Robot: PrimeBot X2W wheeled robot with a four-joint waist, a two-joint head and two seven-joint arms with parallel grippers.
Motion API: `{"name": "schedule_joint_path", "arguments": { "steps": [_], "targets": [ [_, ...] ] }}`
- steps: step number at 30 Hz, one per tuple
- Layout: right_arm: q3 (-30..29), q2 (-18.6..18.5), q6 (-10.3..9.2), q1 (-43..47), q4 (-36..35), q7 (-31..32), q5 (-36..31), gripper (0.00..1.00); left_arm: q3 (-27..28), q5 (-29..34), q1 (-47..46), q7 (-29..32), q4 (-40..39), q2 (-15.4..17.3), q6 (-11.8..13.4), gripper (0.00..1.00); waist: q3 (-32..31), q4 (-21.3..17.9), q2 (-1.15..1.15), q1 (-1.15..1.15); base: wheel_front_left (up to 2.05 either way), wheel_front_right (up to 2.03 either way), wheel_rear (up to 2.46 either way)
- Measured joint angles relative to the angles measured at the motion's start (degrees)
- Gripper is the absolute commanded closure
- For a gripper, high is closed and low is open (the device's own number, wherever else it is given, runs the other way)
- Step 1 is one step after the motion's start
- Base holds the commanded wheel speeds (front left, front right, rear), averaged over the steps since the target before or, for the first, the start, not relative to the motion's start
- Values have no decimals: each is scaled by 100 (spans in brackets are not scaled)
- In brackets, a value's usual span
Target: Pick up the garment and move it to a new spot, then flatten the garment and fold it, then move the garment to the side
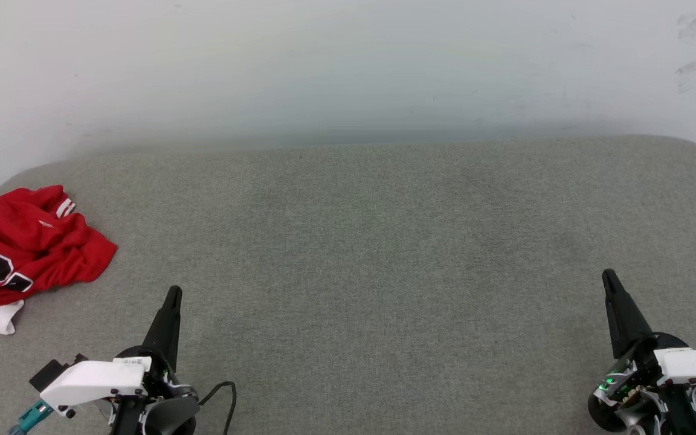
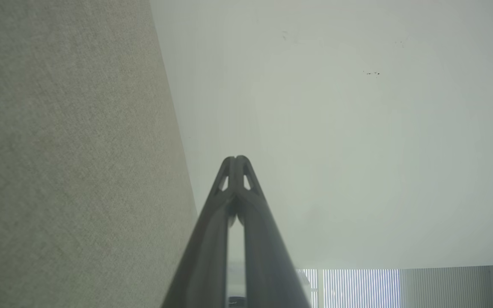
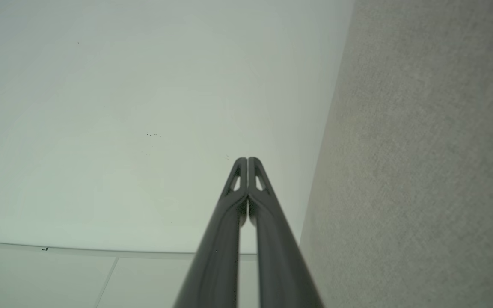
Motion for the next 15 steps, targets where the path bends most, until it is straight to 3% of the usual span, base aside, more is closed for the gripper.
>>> {"name": "schedule_joint_path", "arguments": {
  "steps": [15],
  "targets": [
    [0, 0, 0, 0, 0, 0, 0, 100, -1, 0, 0, 0, 0, 0, 0, 100, 0, 0, 0, 0, 0, 0, 0]
  ]
}}
